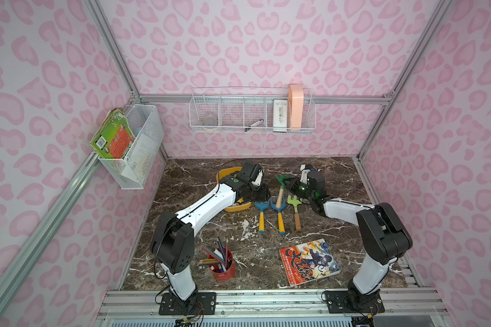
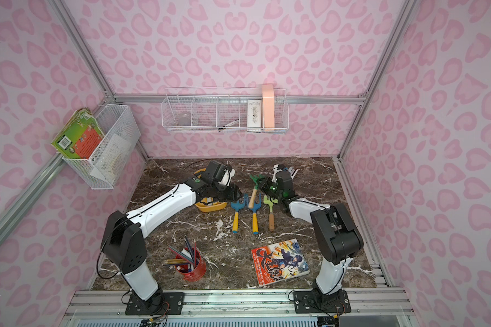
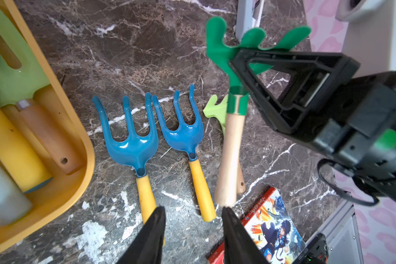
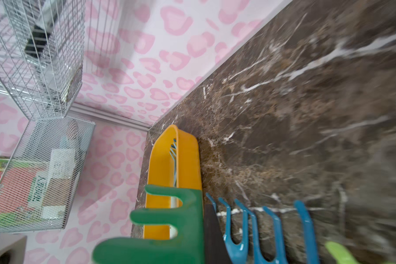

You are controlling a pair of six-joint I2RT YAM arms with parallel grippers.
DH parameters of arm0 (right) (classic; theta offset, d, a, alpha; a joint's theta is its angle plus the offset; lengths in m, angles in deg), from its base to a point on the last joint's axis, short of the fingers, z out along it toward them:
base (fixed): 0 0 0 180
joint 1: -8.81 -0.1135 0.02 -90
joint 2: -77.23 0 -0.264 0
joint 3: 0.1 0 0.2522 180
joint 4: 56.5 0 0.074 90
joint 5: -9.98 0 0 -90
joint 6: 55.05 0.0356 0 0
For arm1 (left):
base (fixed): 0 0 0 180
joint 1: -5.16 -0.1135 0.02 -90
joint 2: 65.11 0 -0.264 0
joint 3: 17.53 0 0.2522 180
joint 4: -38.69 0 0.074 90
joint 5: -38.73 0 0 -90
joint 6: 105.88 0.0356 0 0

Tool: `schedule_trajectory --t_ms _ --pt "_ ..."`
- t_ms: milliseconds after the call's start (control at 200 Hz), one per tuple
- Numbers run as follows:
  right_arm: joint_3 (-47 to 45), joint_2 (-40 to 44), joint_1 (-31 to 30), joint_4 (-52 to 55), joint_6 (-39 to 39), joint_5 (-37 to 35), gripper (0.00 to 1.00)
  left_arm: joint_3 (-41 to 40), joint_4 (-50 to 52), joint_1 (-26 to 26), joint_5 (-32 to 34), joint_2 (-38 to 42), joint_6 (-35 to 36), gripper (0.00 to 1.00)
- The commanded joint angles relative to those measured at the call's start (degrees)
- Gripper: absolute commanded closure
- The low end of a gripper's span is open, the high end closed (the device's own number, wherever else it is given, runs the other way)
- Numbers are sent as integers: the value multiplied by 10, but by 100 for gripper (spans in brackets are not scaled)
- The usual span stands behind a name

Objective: Take the hand rake out of the storage box
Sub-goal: Pick up the rake from the storage box, then place the rake at the center of the board.

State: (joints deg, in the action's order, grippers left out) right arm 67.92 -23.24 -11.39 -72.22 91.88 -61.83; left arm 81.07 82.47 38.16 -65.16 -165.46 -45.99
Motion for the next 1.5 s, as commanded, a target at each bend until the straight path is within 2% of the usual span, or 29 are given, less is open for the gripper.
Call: schedule_trajectory --t_ms 0,140,250,330,625,980,1495 --pt "-29 36 53 64 -70 61 100 -9 4 -22 6 19 -1 54" --pt "-76 78 134 142 -148 121 99 -40 6 -64 9 38 1 53" --pt "-119 91 182 140 -172 153 99 -46 15 -87 28 46 12 53" --pt "-125 72 201 131 -178 184 99 -38 27 -100 37 45 19 53" --pt "-99 -3 212 127 -201 196 99 -46 42 -143 53 70 24 52" --pt "-39 -75 215 157 -232 213 96 -63 33 -147 50 74 20 52" --pt "-33 -113 224 174 -261 216 86 -56 32 -156 66 81 15 52"
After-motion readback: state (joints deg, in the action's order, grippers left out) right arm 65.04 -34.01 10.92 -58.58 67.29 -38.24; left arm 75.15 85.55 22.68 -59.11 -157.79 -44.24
